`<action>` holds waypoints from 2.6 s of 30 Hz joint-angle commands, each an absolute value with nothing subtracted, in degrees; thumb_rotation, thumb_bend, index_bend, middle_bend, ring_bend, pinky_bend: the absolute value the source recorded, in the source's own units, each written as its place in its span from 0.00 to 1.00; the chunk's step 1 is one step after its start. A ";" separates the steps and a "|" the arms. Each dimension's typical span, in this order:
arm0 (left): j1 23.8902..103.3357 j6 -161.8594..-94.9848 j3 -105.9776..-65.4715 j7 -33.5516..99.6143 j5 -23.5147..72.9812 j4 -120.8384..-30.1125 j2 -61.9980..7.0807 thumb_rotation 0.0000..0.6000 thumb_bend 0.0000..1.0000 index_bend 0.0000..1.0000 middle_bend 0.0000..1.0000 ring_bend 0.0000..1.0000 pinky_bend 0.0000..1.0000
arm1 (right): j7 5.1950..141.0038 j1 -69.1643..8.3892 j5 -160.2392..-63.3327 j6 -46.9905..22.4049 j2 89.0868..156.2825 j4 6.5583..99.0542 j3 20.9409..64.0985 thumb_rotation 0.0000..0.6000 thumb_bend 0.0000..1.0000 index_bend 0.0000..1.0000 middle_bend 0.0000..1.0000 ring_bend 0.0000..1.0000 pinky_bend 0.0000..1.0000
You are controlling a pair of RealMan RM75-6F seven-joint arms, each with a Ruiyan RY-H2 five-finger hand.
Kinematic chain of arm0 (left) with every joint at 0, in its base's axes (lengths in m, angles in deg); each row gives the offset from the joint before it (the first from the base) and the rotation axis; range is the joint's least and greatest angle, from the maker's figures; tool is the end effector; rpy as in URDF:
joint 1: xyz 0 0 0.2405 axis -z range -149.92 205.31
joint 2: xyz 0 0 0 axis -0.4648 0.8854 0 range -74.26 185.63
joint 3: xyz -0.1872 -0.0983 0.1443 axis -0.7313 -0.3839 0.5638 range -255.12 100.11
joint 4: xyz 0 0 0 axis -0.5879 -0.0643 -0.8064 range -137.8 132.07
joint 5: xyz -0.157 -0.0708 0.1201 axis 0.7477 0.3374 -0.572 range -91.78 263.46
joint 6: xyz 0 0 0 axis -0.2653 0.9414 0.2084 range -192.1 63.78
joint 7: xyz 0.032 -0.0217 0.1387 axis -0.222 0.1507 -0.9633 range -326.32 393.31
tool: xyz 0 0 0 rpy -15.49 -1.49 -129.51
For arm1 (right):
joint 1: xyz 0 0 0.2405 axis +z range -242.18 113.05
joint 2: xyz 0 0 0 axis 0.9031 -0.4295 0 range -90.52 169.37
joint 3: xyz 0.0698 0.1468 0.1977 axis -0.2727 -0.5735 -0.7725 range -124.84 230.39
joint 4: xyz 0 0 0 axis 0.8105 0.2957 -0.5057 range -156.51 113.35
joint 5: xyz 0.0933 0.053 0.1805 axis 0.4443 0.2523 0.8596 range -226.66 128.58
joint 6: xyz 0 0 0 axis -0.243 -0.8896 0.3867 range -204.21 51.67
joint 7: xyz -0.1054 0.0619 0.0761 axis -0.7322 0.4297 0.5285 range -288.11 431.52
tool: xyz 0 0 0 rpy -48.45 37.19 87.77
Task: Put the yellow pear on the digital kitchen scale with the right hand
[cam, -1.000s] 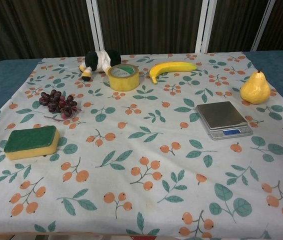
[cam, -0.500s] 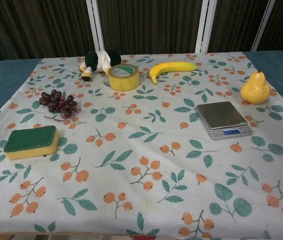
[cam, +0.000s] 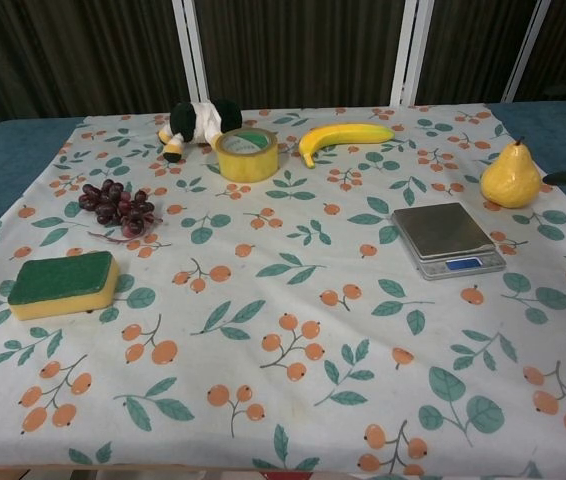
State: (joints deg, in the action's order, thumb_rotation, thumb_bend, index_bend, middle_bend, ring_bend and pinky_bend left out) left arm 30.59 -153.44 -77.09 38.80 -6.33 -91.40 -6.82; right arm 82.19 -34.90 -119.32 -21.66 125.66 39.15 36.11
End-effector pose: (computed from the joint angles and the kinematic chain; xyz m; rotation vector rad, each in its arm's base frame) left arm -0.3178 0.1585 0.1698 -1.4491 -0.8726 -0.9431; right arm -0.3014 -0.3716 0.0745 1.3585 -1.1306 0.9659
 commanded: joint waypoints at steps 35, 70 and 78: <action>30.82 -153.81 -76.23 41.62 -7.92 -90.59 -6.24 1.00 0.38 0.12 0.10 0.08 0.34 | 79.81 -22.24 -111.23 -33.30 148.08 1.88 32.46 1.00 0.40 0.64 0.56 0.62 0.72; 30.84 -154.00 -76.17 41.60 -8.01 -90.69 -6.19 1.00 0.38 0.13 0.10 0.08 0.34 | 67.37 -30.36 -119.53 -18.73 133.93 41.90 40.83 1.00 0.43 0.77 0.63 0.67 0.76; 30.83 -154.02 -76.15 41.82 -8.00 -90.52 -6.21 1.00 0.38 0.13 0.10 0.08 0.34 | 64.53 -30.10 -117.12 -21.75 133.01 43.37 41.20 1.00 0.42 0.62 0.52 0.51 0.64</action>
State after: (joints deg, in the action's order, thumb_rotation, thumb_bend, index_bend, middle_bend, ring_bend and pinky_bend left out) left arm 30.83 -154.02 -76.15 41.82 -8.00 -90.52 -6.21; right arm 65.10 -30.18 -117.72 -20.99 133.48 42.84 41.02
